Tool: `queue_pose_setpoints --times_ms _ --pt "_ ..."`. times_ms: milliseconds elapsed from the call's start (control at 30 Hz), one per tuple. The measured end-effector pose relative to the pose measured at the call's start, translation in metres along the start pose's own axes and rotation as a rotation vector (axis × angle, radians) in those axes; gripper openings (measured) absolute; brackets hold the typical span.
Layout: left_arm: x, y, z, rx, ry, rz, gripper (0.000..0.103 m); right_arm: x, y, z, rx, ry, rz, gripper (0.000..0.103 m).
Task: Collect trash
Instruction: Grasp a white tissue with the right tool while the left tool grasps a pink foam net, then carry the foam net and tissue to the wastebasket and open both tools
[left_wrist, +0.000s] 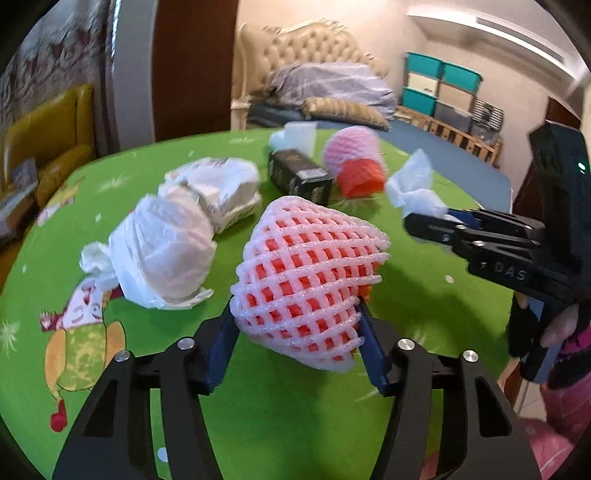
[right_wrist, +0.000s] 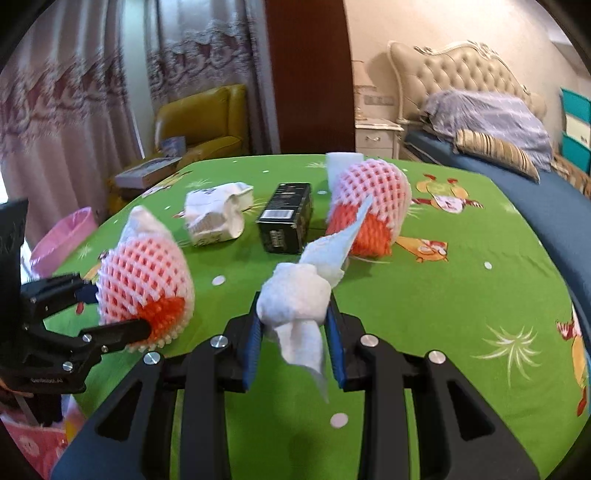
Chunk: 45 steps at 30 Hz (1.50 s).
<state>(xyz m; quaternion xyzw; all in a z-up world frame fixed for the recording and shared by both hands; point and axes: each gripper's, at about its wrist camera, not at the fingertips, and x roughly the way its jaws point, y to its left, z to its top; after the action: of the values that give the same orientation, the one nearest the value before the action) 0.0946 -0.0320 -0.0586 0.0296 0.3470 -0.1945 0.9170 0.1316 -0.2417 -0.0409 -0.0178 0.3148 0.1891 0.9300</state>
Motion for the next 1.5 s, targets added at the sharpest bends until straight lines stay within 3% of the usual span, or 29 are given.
queue_pose_setpoints --times_ms 133,300,600,933,1500 --pt "-0.014 0.005 -0.006 0.005 -0.028 0.005 0.054 -0.009 0.011 -0.001 -0.037 -0.003 0.021 0.031" --pt "-0.033 0.030 -0.016 -0.062 -0.062 0.028 0.054 -0.015 0.029 -0.001 -0.084 -0.008 0.049 0.031" --pt "-0.074 0.058 -0.036 -0.074 -0.148 0.141 0.054 -0.009 0.072 -0.005 -0.181 0.017 0.127 0.031" --pt "-0.111 0.094 -0.067 -0.174 -0.193 0.217 0.054 -0.010 0.125 -0.011 -0.291 0.041 0.254 0.031" --pt "-0.155 0.144 -0.091 -0.254 -0.268 0.388 0.055 0.014 0.210 0.016 -0.415 0.038 0.335 0.032"
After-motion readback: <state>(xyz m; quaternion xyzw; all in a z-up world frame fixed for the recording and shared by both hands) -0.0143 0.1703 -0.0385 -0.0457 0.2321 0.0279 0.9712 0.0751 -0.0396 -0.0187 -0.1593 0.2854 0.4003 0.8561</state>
